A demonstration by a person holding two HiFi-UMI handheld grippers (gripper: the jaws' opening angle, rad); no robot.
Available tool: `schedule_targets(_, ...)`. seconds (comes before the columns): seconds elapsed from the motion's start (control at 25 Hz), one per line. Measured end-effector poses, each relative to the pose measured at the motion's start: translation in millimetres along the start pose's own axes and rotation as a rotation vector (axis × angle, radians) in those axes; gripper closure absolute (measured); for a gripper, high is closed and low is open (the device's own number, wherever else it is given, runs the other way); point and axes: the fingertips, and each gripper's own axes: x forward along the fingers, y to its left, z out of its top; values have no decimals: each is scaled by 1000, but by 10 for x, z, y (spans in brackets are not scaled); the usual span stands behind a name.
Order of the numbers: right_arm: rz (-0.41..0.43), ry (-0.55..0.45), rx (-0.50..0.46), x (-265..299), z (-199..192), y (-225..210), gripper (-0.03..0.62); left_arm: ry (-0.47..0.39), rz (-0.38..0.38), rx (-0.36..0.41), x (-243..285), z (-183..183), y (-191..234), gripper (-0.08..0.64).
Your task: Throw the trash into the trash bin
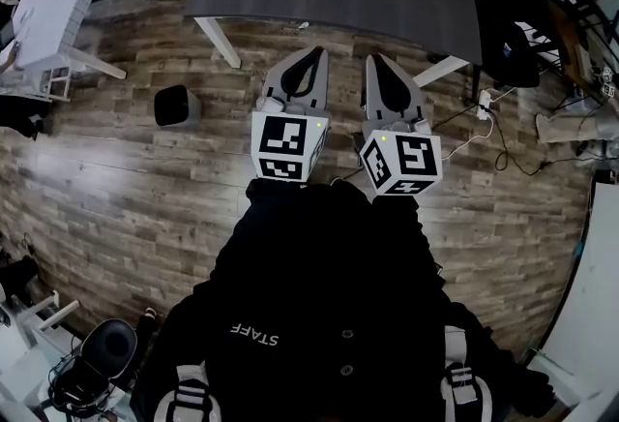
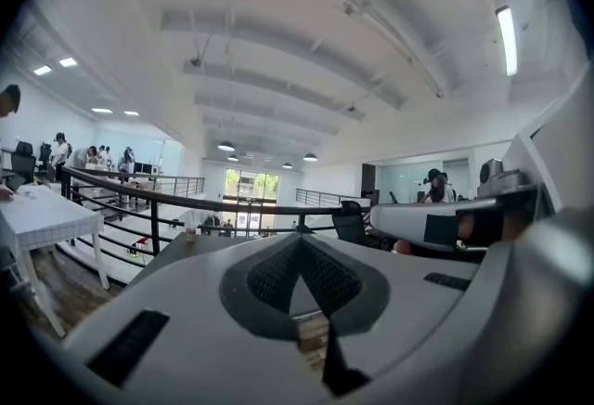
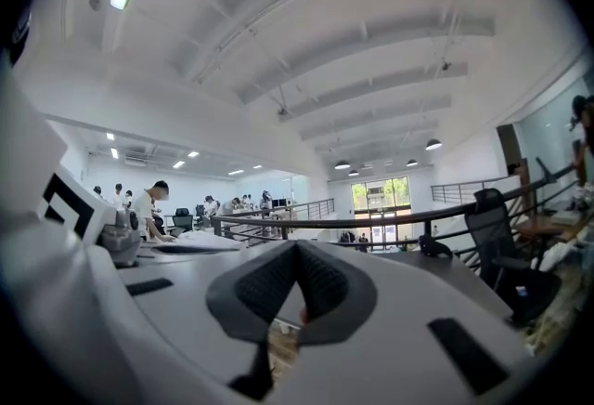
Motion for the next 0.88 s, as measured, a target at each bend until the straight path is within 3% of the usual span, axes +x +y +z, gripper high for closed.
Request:
schedule_targets(0.48,-43,41,10,282,-307,273,578,49,6,-24,-119,-322,578,558)
schedule_targets(0.88,-49,50,18,873,-447,-80,578,76,-7,-10,525,-455,821,558)
